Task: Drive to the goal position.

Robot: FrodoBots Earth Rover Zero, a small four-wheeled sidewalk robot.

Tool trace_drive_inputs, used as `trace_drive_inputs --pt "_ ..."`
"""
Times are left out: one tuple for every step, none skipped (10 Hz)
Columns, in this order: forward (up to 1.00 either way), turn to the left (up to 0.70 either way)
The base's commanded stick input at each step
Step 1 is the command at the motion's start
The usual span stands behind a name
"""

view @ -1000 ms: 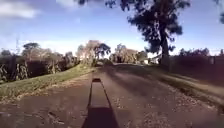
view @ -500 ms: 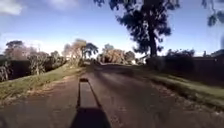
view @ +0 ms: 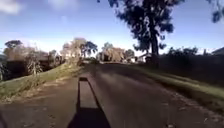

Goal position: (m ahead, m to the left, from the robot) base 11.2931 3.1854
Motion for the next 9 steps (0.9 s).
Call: trace_drive_inputs --pt "1.0 0.0" --pt "1.0 0.0" --pt "1.0 0.0" --pt "1.0 0.0" --pt "1.0 0.0" --pt "1.0 0.0" --pt "1.0 0.0" --pt "1.0 0.0" --pt "1.0 0.0"
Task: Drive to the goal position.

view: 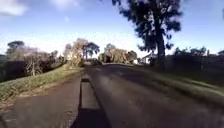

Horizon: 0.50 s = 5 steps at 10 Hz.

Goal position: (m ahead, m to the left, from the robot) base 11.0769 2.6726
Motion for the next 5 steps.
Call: trace_drive_inputs --pt "1.0 0.0" --pt "1.0 0.0" --pt "1.0 0.0" --pt "1.0 0.0" --pt "1.0 0.0"
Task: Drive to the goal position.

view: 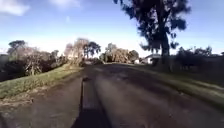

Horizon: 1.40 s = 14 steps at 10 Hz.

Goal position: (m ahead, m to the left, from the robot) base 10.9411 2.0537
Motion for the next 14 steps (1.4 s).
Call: trace_drive_inputs --pt "1.0 0.0" --pt "1.0 0.0" --pt "1.0 0.0" --pt "1.0 0.0" --pt "1.0 0.0" --pt "1.0 0.0" --pt "1.0 0.0" --pt "1.0 0.0" --pt "1.0 0.0" --pt "1.0 0.0" --pt "1.0 0.0" --pt "1.0 0.0" --pt "1.0 0.0" --pt "1.0 0.0"
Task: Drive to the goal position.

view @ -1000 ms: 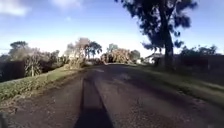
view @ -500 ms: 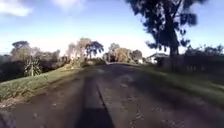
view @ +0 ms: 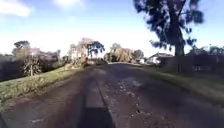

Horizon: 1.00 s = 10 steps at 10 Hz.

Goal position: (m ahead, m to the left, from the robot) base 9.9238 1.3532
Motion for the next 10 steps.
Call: trace_drive_inputs --pt "1.0 -0.4" --pt "1.0 -0.4" --pt "1.0 -0.4" --pt "1.0 -0.4" --pt "1.0 -0.37" --pt "1.0 -0.34" --pt "1.0 0.0" --pt "1.0 0.0" --pt "1.0 0.0" --pt "1.0 0.0"
